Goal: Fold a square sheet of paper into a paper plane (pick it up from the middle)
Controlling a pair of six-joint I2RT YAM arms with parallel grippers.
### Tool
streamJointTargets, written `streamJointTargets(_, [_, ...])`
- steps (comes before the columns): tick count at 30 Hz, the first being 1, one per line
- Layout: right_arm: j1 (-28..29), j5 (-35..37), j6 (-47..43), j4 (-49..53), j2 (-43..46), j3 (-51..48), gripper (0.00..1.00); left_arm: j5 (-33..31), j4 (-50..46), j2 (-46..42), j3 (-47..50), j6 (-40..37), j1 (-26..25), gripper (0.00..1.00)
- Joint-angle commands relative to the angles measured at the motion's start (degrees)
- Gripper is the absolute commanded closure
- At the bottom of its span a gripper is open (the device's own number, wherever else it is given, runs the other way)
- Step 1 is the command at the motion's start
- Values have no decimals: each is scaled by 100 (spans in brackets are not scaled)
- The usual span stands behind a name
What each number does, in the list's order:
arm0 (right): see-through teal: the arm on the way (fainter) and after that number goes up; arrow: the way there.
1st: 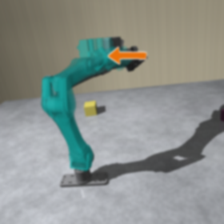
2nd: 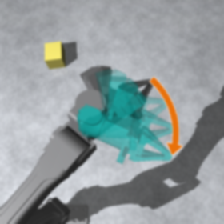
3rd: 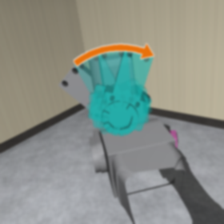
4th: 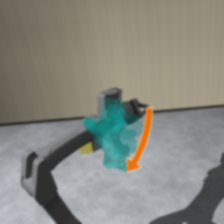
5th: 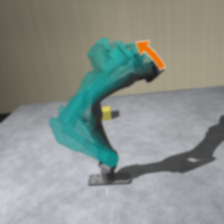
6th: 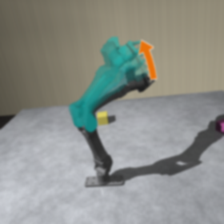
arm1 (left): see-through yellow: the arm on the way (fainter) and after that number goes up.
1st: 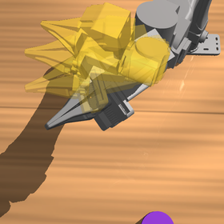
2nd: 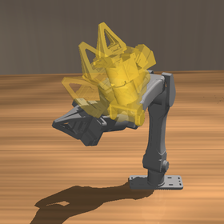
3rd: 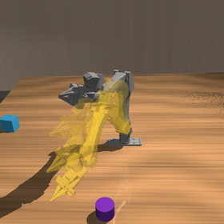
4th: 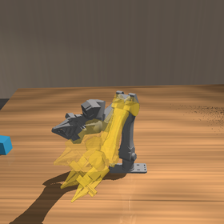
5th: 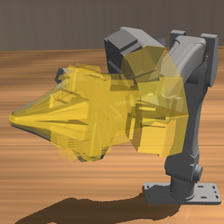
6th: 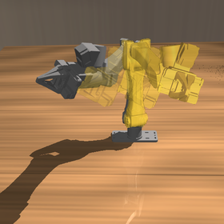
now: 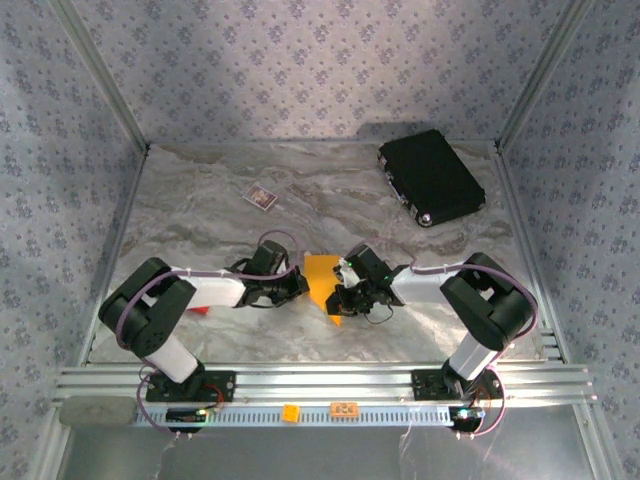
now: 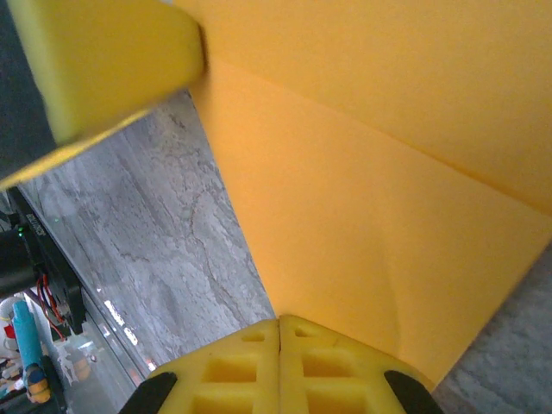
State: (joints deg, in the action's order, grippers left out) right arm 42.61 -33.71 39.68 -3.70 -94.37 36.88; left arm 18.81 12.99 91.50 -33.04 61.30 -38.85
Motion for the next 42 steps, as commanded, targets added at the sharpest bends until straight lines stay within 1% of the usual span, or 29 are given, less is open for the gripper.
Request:
streamJointTargets(1, [-15, 330, 40, 670, -125, -260, 100, -430, -558, -78, 103, -262, 304, 100])
streamJointTargets(6, [-18, 280, 4, 660, -117, -244, 100, -274, -673, -328, -26, -312, 373, 100])
streamJointTargets(10, [-51, 217, -90, 685, -159, -213, 100, -335, -743, -779, -54, -311, 335, 98])
streamJointTargets(14, [-83, 163, -170, 747, -196, -162, 100, -396, -696, -1088, -44, -316, 124, 96])
streamJointTargets(16, [-94, 163, -189, 792, -174, -146, 100, -362, -570, -1096, -69, -348, -39, 95])
streamJointTargets(18, [-103, 163, -189, 801, -153, -147, 100, -274, -403, -996, -119, -355, -204, 95])
streamJointTargets(22, [-109, 180, -190, 817, -126, -151, 100, -82, -77, -463, -295, -234, -484, 96])
streamJointTargets(25, [-105, 189, -189, 817, -97, -173, 100, -61, 185, -60, -344, -81, -559, 97])
streamJointTargets(30, [-116, 155, -180, 812, -38, -148, 100, -332, -310, 397, -475, -94, -496, 100])
streamJointTargets(37, [-30, 38, -185, 1093, 212, 438, 100, -271, -162, 396, -71, 31, -471, 100])
streamJointTargets(42, [98, 90, -182, 1076, -150, 1010, 100, -252, -36, 353, 31, 75, -478, 100])
